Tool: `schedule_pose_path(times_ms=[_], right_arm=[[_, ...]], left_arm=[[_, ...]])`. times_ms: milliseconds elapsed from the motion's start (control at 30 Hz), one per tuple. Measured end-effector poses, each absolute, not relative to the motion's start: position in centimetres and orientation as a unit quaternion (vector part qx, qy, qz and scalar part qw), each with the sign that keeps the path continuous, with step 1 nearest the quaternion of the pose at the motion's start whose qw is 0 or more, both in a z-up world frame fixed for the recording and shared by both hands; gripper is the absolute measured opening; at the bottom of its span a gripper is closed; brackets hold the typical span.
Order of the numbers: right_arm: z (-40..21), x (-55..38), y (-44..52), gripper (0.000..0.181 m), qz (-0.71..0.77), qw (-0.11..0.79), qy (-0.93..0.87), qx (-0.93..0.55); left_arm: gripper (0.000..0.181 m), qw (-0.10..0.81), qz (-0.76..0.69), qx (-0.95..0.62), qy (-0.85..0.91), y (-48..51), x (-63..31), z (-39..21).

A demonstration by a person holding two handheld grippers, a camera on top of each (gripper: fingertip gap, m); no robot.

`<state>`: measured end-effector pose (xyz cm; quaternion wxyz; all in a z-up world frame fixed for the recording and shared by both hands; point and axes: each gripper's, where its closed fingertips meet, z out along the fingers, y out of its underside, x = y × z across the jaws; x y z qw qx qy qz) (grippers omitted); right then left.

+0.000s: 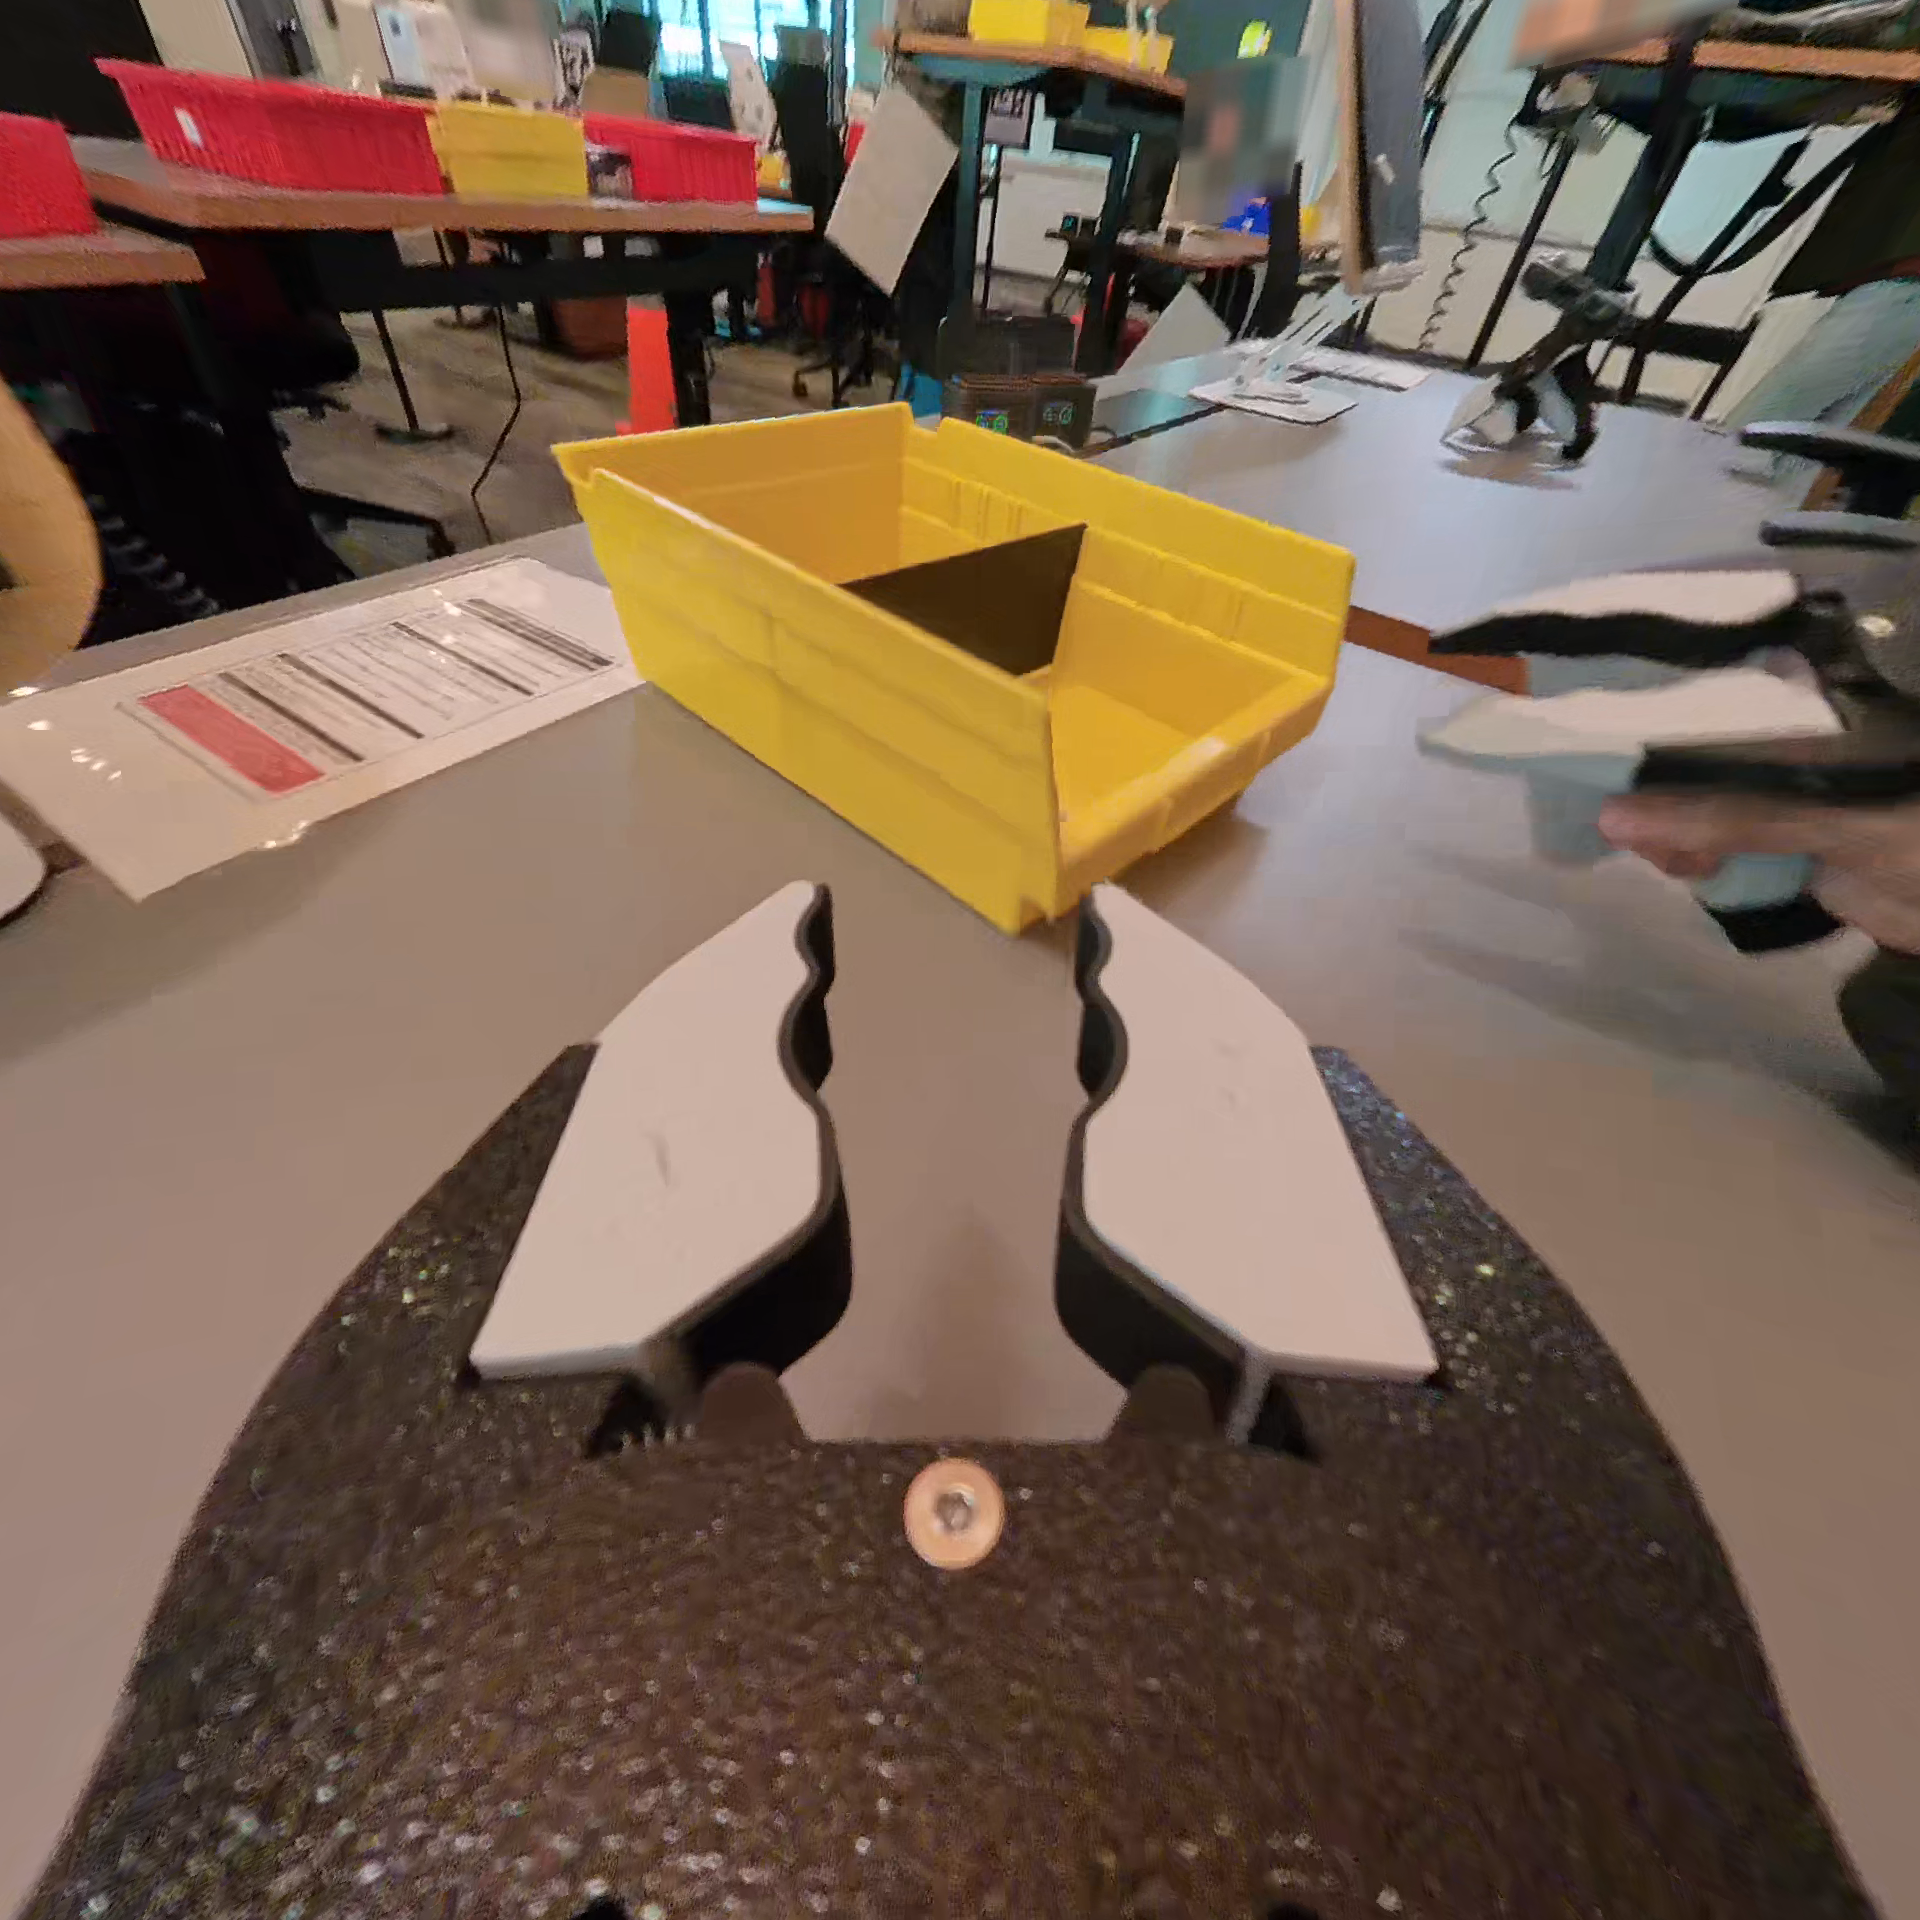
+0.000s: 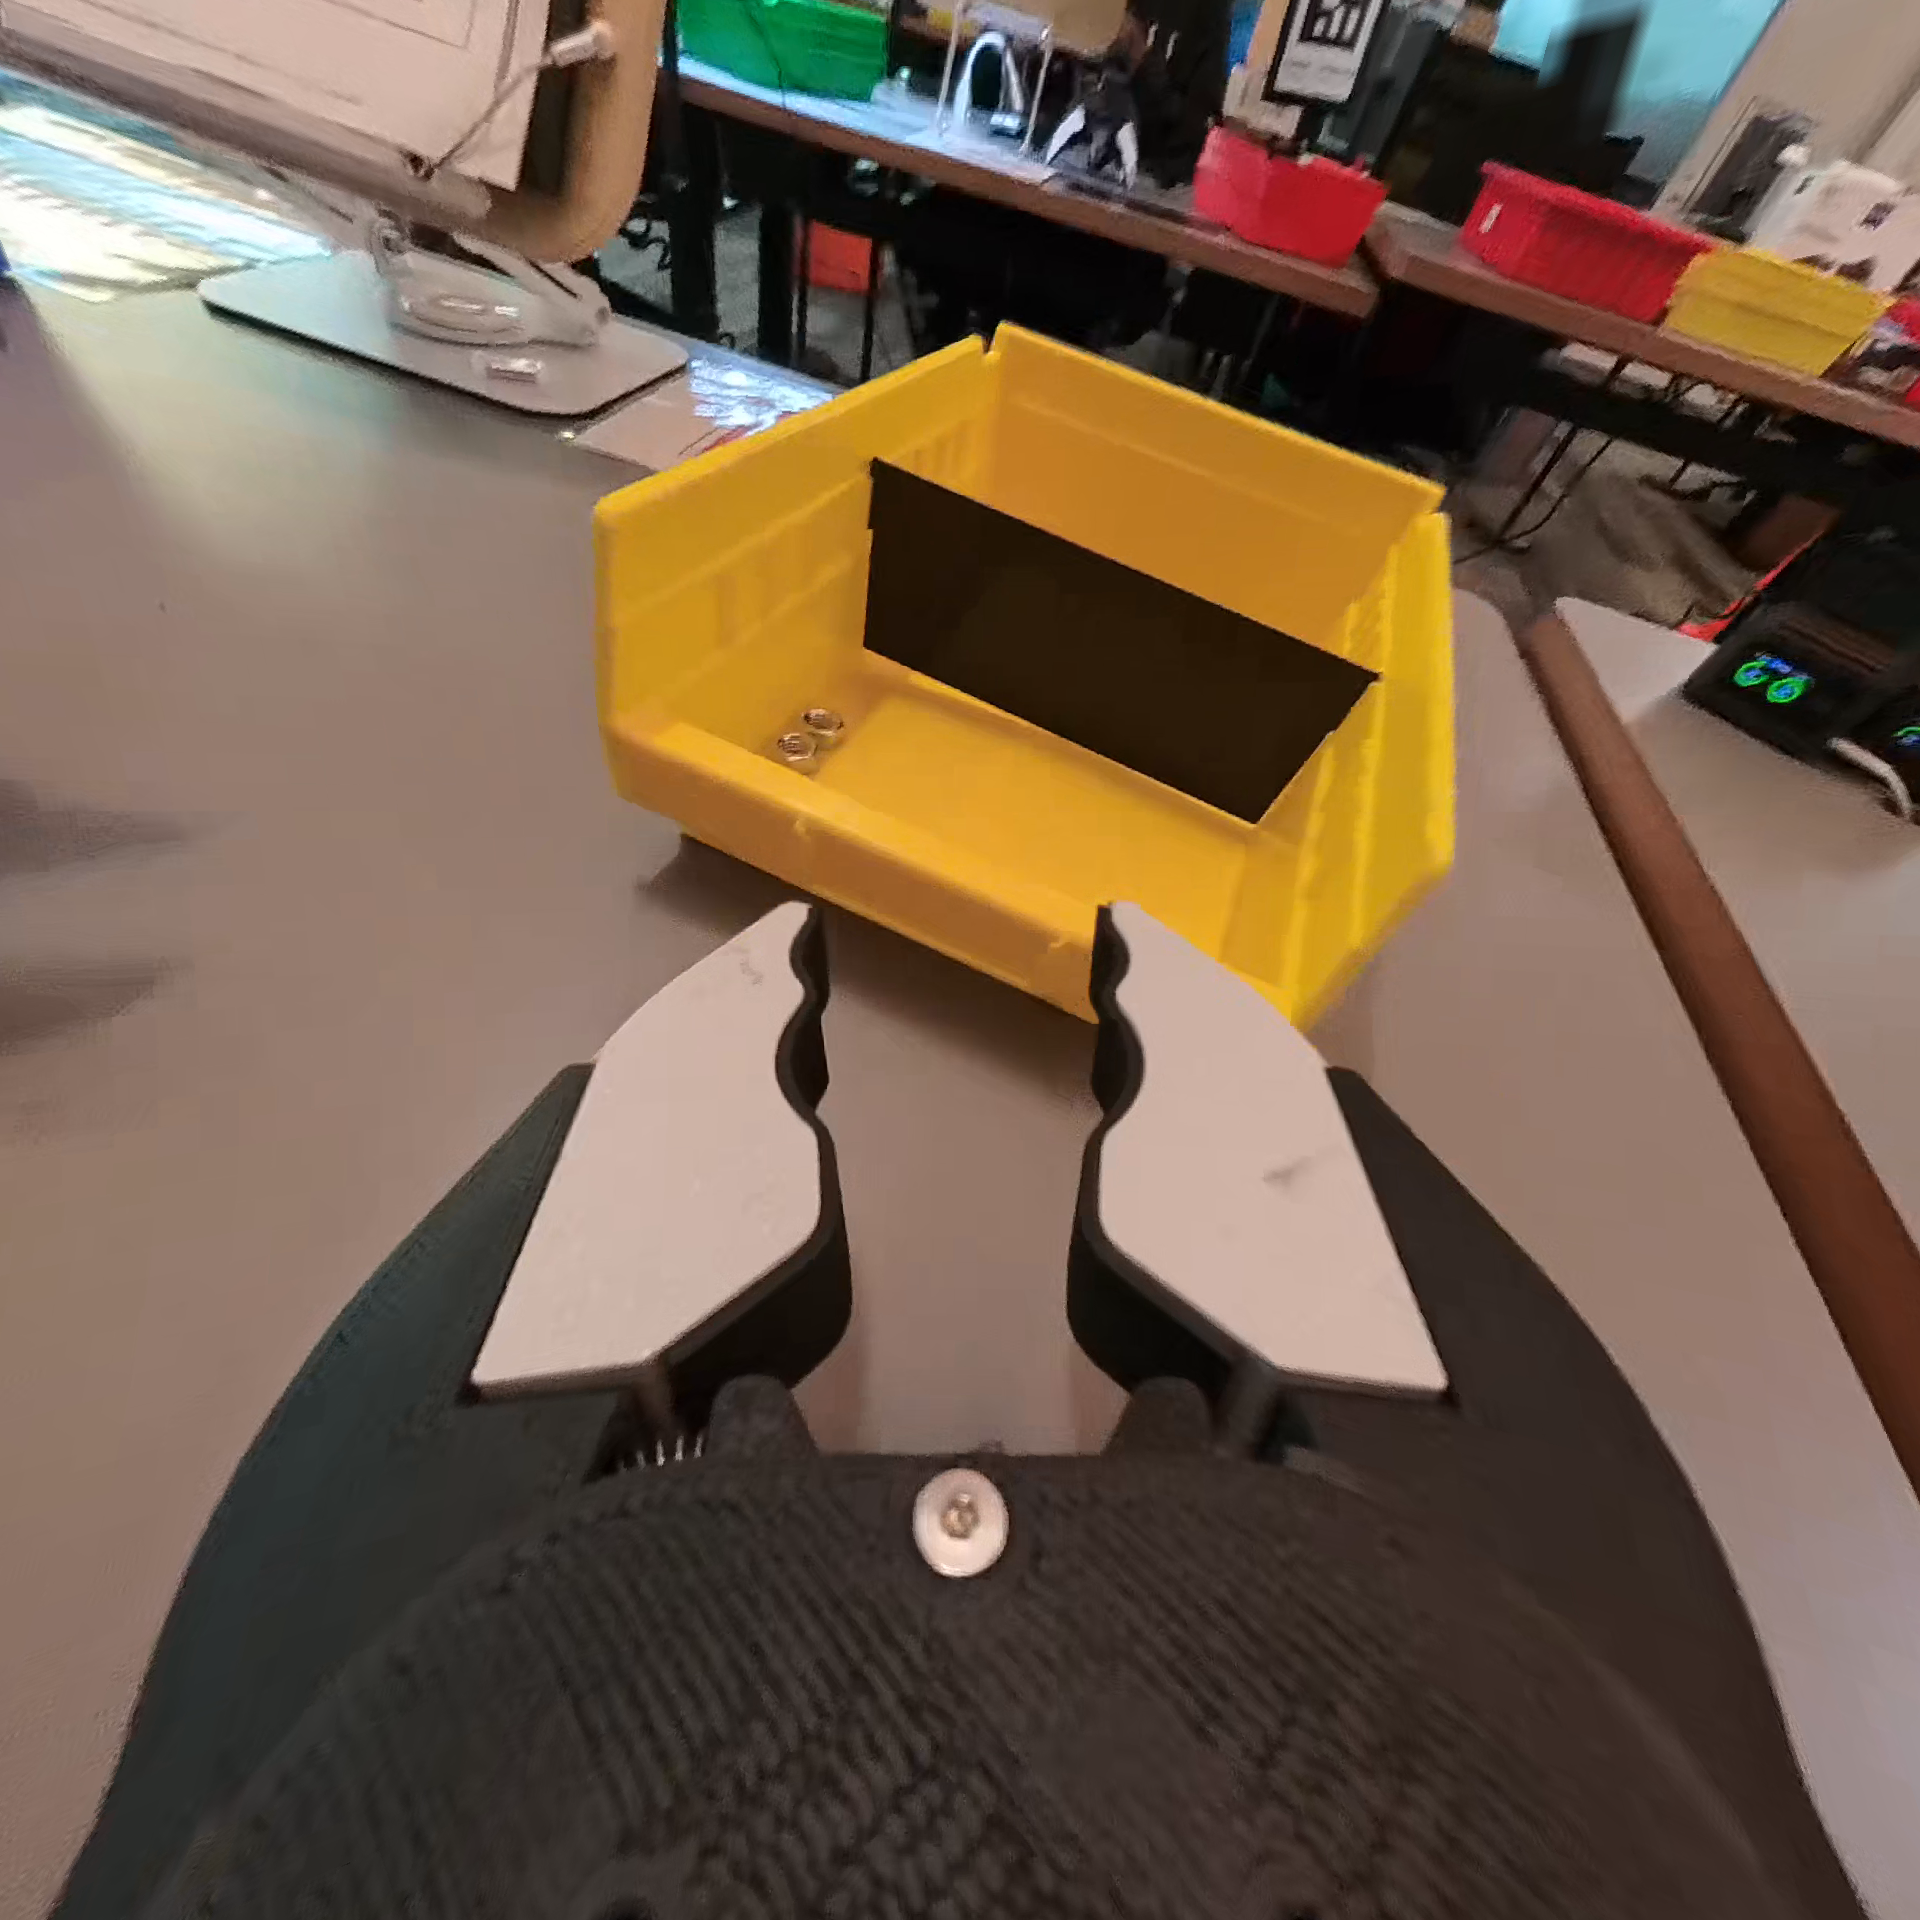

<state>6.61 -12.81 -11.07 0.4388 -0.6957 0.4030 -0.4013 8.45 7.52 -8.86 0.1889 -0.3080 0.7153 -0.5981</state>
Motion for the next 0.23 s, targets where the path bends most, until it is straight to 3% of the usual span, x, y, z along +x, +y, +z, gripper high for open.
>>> schedule_pose_path(times_ms=[233], right_arm=[[-12.2,7.3,-16.8,0.066,-0.410,0.363,0.466,-0.695]], left_arm=[[0.061,0.117,-0.494,-0.395,0.766,-1.1,15.8,-7.8]])
